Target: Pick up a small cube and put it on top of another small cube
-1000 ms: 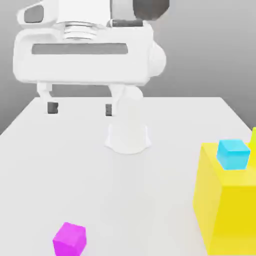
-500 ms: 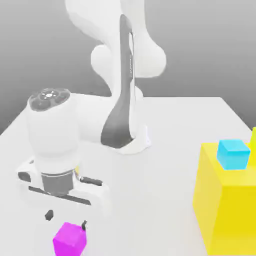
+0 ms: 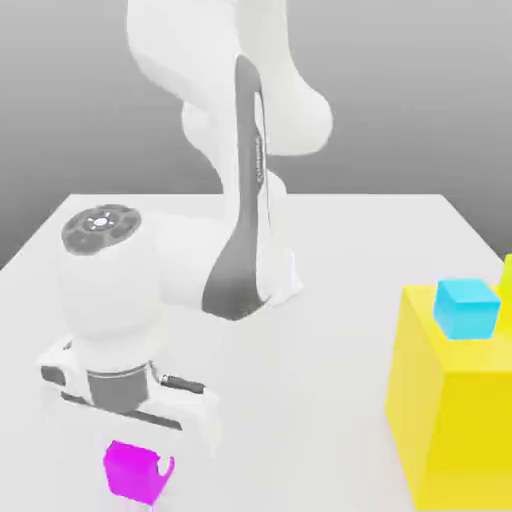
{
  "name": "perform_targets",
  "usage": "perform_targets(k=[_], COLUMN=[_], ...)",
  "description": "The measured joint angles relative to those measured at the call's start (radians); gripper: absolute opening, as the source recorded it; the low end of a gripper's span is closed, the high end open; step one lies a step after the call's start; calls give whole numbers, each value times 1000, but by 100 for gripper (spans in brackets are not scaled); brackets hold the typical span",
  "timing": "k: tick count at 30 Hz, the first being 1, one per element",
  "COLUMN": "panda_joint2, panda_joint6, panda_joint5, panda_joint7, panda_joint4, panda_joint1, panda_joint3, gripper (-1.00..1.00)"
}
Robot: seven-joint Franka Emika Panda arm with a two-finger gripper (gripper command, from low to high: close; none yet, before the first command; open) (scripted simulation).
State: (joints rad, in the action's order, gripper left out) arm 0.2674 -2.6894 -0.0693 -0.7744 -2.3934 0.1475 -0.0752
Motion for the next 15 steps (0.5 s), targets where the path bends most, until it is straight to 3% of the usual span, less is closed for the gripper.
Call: perform_targets(k=[8,12,15], panda_joint2=[-212,-348,-431], panda_joint6=[246,435,564], panda_joint5=[-48,-65,-50], panda_joint7=[-9,-42,-100], panda_joint4=[91,161,179], panda_joint1=[-235,-436,-499], panda_joint3=[202,296,358], gripper=[-100,-100,-100])
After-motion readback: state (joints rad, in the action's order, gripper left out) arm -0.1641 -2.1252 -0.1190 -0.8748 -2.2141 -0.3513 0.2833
